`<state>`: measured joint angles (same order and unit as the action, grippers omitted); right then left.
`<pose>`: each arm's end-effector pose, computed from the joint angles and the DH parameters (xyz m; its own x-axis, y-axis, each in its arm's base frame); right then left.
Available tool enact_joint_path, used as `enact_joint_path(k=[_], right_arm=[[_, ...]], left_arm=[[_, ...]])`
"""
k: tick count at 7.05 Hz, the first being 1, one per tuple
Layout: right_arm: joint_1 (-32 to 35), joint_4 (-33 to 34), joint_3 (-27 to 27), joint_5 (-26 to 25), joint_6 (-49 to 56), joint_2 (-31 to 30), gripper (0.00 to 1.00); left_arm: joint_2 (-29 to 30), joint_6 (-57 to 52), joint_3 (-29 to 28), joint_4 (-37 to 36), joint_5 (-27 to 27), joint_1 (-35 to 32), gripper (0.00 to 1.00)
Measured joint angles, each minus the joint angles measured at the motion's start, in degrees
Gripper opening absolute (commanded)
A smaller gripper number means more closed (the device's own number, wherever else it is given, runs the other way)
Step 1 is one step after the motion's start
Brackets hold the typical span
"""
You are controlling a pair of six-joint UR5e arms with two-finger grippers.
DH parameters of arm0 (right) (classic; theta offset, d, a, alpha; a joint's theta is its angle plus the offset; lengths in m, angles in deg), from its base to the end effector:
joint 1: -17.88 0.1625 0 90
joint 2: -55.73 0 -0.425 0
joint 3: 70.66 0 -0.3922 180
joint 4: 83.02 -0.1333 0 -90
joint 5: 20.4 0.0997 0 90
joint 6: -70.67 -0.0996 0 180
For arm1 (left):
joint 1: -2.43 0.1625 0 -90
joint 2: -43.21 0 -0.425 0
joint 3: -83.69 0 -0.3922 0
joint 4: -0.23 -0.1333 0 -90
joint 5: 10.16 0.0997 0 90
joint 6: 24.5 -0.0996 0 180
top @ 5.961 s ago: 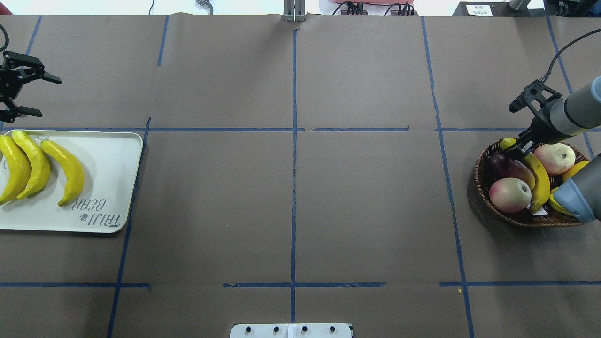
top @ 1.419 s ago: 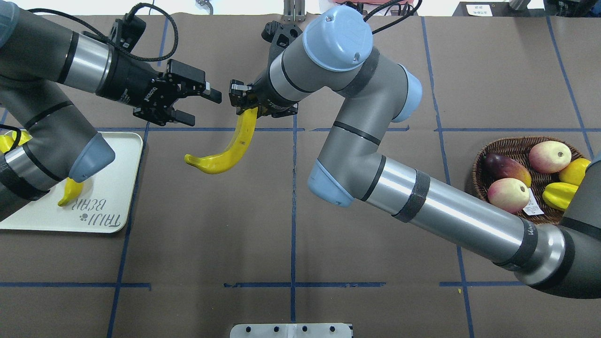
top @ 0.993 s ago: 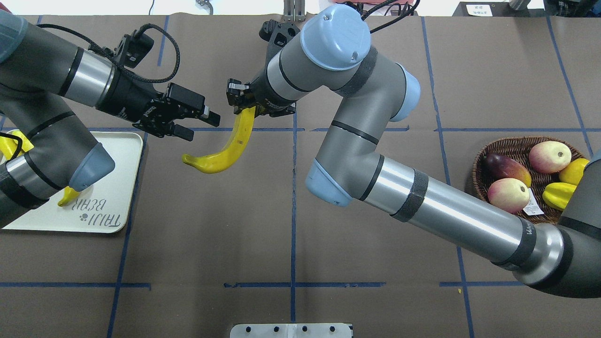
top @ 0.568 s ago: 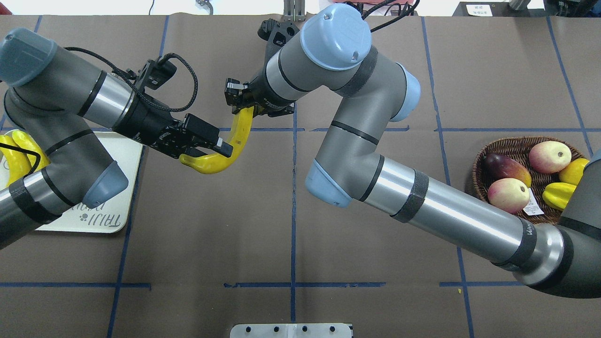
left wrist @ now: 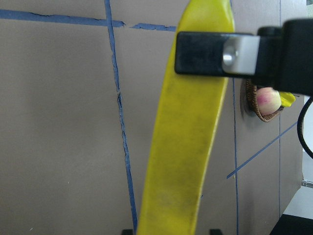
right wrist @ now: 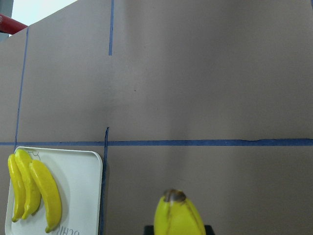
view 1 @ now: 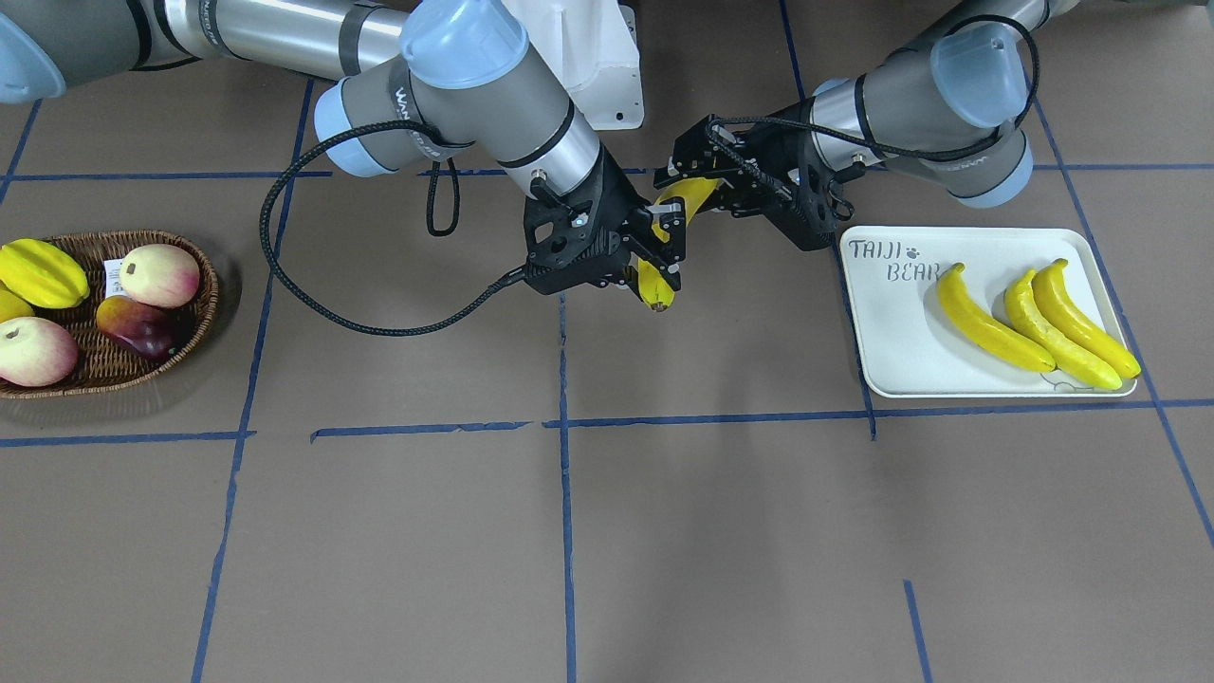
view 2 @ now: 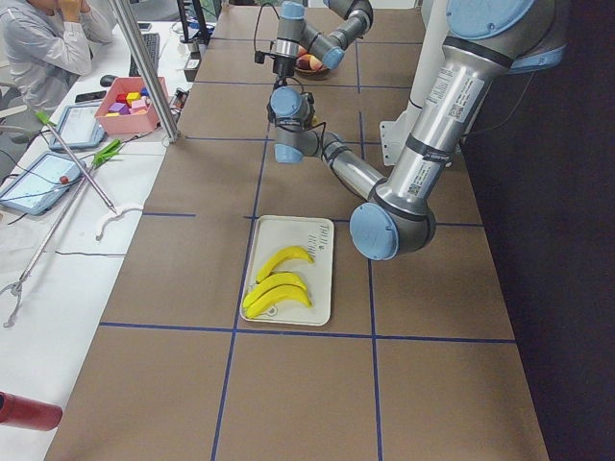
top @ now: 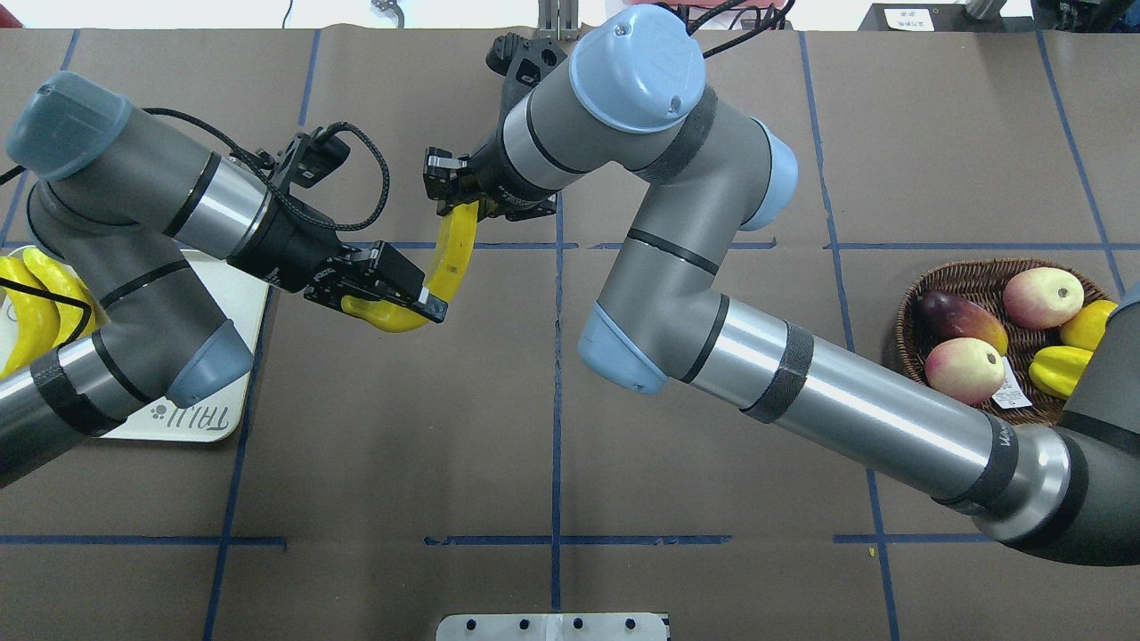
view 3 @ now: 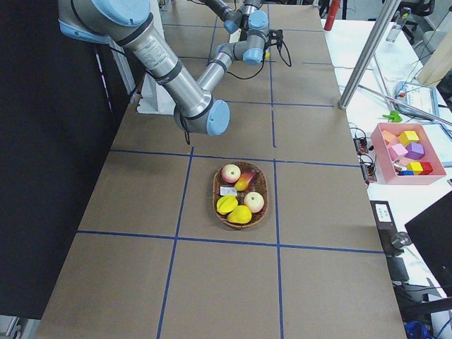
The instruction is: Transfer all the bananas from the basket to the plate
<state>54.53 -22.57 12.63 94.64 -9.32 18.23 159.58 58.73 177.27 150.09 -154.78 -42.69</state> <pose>-0.5258 -0.5048 0.0665 0.2369 -0.0201 0.9713 -0.1738 0.9828 0.0627 0.3770 -0.4524 0.2480 -0.0171 0.1139 -0.9933 -0.1642 0.9797 0.1152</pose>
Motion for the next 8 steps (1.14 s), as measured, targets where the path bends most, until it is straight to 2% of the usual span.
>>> enact_joint_path(k=[1,2,3,4,5,8], right_arm=[[0.0,0.0,0.1,0.0,0.0,0.0,0.01],[0.0,0.0,0.2,0.0,0.0,-0.1,0.02],[0.0,0.0,0.3,0.0,0.1,-0.2,0.08],[-0.1,0.0,0.4,0.0,0.1,-0.2,0.67],[-0.1,0.0,0.4,0.0,0.3,-0.2,0.99],[-0.5,-0.1,0.4,-0.2,3.4,-0.3,1.00]], left_arm=[[0.0,0.0,-0.1,0.0,0.0,0.0,0.48],[0.0,0.0,-0.2,0.0,0.0,0.0,0.26],[0.0,0.0,-0.3,0.0,0.0,0.0,0.05],[-0.1,0.0,-0.3,0.0,0.1,0.0,0.00],[-0.1,0.0,-0.3,0.0,0.1,0.0,0.00],[-0.4,0.0,-0.2,-0.1,0.3,-0.5,0.00]])
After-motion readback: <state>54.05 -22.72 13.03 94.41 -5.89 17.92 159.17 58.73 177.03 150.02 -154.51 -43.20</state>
